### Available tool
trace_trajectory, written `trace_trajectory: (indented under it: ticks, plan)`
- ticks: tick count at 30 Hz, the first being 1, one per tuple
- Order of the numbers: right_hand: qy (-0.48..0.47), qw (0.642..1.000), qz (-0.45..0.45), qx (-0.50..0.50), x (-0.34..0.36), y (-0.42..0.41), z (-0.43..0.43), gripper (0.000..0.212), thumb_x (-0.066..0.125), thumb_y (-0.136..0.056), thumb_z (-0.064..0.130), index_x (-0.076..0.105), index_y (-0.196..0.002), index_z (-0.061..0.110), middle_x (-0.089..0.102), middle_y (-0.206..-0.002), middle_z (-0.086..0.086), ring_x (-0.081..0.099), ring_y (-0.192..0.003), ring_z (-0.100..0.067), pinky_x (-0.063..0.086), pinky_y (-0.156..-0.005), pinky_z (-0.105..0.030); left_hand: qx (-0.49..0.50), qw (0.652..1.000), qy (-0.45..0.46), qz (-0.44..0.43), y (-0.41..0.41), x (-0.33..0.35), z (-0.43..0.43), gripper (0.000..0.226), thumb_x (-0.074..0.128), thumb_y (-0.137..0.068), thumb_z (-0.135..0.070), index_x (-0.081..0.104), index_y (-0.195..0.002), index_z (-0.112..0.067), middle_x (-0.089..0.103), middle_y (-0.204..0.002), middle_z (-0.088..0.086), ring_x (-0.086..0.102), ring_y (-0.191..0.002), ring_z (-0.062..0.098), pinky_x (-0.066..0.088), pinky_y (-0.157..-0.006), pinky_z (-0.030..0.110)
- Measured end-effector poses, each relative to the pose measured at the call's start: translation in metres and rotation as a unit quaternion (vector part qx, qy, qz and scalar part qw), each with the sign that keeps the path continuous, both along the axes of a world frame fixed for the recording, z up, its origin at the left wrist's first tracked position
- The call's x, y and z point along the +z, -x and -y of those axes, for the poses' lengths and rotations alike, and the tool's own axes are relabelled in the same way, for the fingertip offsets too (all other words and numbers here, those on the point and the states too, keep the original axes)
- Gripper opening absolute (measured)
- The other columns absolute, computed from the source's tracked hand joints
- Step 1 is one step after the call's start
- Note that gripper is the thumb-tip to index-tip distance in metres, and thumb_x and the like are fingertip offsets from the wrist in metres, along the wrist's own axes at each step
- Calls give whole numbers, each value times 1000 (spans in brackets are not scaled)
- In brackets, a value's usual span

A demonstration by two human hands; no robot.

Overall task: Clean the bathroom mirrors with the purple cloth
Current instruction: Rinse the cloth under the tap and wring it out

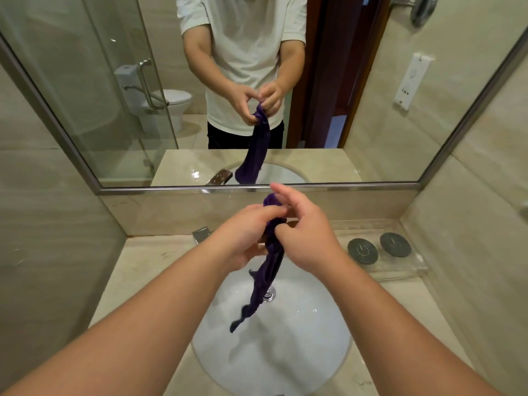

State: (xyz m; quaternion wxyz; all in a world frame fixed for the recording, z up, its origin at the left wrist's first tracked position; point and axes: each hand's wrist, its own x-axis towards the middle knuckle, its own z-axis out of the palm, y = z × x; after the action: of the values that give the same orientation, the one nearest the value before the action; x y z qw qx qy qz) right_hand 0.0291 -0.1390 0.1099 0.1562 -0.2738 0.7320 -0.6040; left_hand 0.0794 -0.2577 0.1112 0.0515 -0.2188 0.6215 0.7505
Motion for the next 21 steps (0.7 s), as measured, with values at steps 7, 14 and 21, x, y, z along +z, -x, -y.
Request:
trace_trajectory:
  ticks: [7, 14, 21]
  plan:
    - [159, 951, 197, -179, -35, 21, -31, 48, 53, -83, -3, 53, -122, 26, 69, -113, -8, 70, -90, -28, 55, -81, -44, 47, 994, 98, -14, 8, -6, -8, 12, 57, -100, -28, 65, -99, -19, 69, -92, 8, 66, -81, 23, 56, -80, 42]
    - [-113, 972, 203, -28, -95, 8, -28, 33, 83, -72, 22, 66, -96, 37, 72, -89, 6, 68, -78, -14, 55, -61, -25, -28, 984, 156, -86, 9, 14, -6, 16, 64, -89, -29, 65, -74, -32, 67, -83, 3, 62, -77, 19, 49, -78, 38]
    - [-253, 955, 143, -64, -87, 56, -38, 21, 80, -70, 5, 64, -82, 13, 74, -75, -6, 69, -64, -20, 51, -62, -31, 134, 971, 195, 41, -24, -47, 50, 9, 61, -97, -23, 61, -89, -19, 67, -93, 6, 64, -84, 21, 44, -72, 34]
